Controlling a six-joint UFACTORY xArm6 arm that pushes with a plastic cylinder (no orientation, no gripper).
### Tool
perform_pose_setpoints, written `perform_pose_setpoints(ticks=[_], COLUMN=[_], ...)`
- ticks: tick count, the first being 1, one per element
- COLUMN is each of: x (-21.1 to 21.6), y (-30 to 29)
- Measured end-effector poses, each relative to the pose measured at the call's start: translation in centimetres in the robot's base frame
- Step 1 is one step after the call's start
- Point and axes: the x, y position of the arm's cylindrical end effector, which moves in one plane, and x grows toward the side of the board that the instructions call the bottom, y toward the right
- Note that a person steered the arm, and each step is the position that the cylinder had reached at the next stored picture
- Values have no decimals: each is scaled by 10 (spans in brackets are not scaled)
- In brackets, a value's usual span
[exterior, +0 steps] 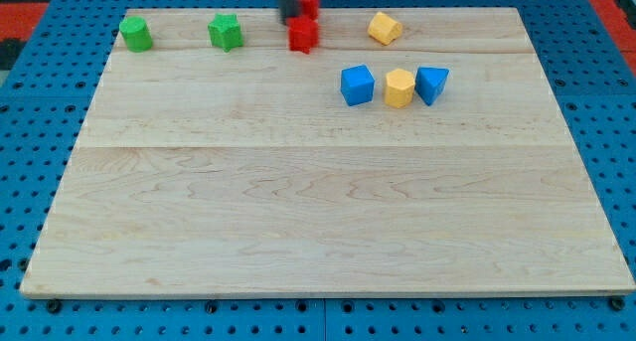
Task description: Move the red star close to the blue cube
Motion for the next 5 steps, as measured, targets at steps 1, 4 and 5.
perform_pose_setpoints(ticks=[1, 4, 5], x=[25, 33, 54], y=[3, 5, 3])
